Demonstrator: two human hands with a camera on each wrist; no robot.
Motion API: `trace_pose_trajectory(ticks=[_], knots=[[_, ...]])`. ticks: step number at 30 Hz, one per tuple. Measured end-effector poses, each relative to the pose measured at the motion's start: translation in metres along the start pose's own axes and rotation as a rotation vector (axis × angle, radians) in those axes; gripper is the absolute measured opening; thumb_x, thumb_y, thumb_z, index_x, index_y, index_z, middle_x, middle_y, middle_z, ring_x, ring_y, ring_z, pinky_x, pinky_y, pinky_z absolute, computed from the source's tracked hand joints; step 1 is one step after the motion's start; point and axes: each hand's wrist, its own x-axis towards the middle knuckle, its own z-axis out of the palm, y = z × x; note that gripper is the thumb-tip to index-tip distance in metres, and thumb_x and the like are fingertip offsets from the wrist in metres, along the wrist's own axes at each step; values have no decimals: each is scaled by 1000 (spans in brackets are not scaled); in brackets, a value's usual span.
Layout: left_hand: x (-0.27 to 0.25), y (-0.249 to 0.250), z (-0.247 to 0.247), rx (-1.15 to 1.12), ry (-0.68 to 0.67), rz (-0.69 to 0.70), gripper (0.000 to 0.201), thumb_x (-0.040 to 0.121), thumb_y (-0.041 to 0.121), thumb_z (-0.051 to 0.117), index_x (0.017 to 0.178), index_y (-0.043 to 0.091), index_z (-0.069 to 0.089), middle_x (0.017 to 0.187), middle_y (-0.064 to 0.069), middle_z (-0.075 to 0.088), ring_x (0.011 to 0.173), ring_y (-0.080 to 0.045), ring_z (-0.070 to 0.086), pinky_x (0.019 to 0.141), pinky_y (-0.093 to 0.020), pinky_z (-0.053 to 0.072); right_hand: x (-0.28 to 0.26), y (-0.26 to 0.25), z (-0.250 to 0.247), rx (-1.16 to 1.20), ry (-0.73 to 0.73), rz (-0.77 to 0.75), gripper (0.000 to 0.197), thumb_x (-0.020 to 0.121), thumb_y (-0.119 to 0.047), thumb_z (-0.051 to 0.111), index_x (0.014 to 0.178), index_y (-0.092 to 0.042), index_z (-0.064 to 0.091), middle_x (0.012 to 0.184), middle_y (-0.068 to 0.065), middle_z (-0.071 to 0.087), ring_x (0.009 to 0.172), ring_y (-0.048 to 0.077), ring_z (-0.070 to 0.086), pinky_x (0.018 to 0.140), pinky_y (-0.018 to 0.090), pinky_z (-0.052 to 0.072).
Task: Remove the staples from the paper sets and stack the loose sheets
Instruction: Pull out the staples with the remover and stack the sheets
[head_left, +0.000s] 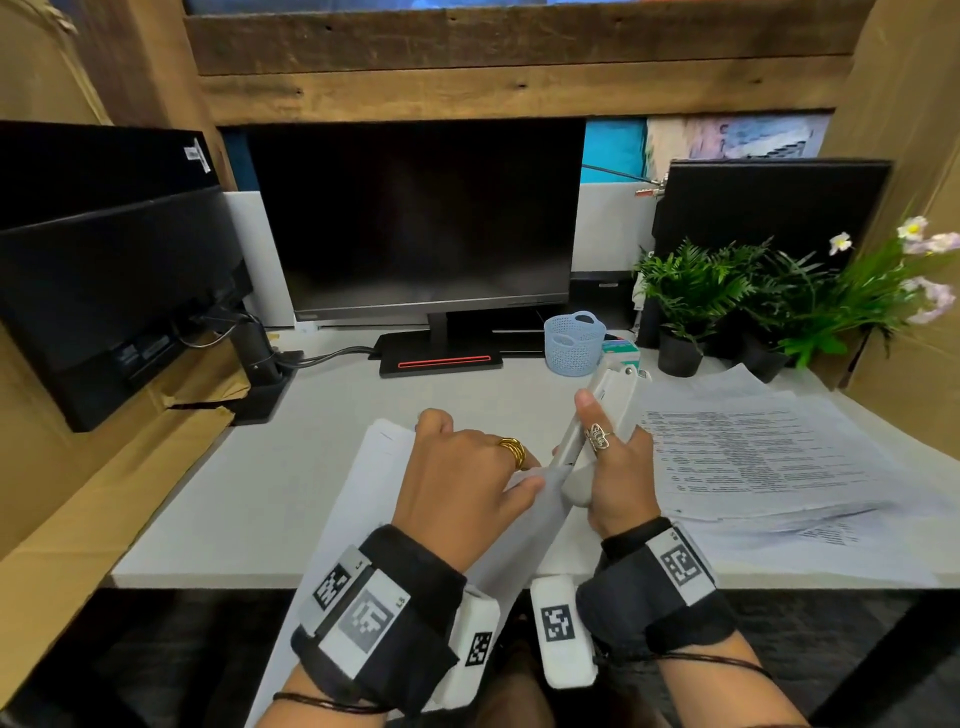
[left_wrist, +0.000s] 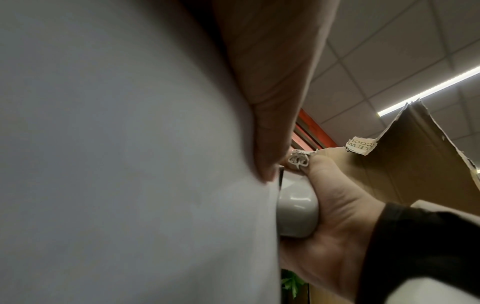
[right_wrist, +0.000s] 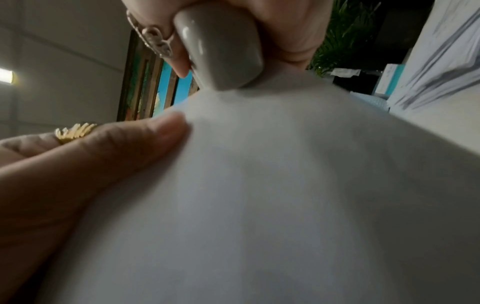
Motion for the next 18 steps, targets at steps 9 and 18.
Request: trace_pose_trajectory(ticks=[9,18], knots=[[5,-2,-11,57,-383,-107,34,94,50,38,101,26,61,90,6,63,88,-16,50,93,-31,19,2,3,-6,-22,27,45,18,79,-34,71,92,-25,62,92,12,64,99,40,60,90,59,48],[10,0,-6,89,-470,-124,43,97,39,37,60,19,28,61,4,33,71,-19,37,83,-30,23,-8,-8,-2,-97,-135,-31,51,70,-56,70,108,-22,64,107,5,69,105,26,63,96,45,48]])
